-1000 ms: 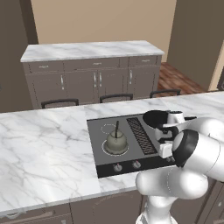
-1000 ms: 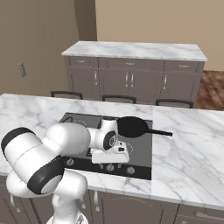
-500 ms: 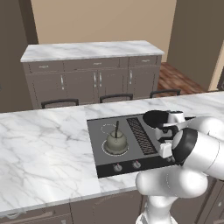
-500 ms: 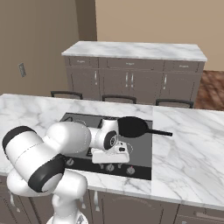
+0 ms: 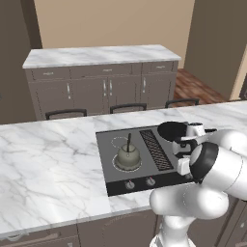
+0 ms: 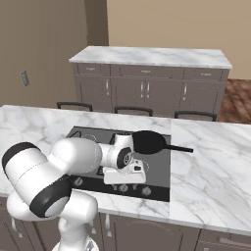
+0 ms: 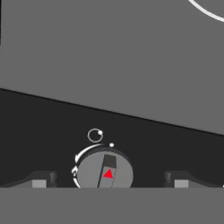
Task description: Pick the pan from the cabinet and place it on the stove. Then turn on the stove burner for the pan.
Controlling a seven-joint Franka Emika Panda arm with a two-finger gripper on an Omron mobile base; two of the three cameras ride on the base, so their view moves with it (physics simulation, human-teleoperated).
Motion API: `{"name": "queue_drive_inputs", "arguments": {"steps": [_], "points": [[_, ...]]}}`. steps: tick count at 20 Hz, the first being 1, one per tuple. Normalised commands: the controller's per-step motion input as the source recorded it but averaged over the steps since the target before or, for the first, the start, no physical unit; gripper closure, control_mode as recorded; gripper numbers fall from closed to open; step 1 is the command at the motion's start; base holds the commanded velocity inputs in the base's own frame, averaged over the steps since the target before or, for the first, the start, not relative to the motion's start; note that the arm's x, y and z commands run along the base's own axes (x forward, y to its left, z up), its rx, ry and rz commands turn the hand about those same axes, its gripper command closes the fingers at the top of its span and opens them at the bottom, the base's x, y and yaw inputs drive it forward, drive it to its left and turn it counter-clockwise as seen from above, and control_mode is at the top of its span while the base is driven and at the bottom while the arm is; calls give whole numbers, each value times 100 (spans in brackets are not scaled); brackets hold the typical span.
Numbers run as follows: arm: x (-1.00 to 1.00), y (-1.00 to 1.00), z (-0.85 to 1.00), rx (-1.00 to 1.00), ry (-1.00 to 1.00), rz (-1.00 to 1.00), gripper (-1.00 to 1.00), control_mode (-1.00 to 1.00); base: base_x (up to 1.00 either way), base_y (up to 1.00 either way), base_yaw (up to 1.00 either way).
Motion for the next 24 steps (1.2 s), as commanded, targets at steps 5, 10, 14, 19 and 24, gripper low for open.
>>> {"name": "queue_drive_inputs", "arguments": {"steps": [5, 10, 14, 19, 24], "points": [[-22, 0, -11, 0, 0, 0, -100, -100, 0, 0, 0], [-5, 14, -16, 0, 0, 0, 100, -100, 0, 0, 0], [-2, 21, -14, 0, 0, 0, 100, -100, 0, 0, 0], [-5, 18, -13, 0, 0, 0, 100, -100, 0, 0, 0], [-10, 18, -17, 0, 0, 0, 100, -100, 0, 0, 0]]}}
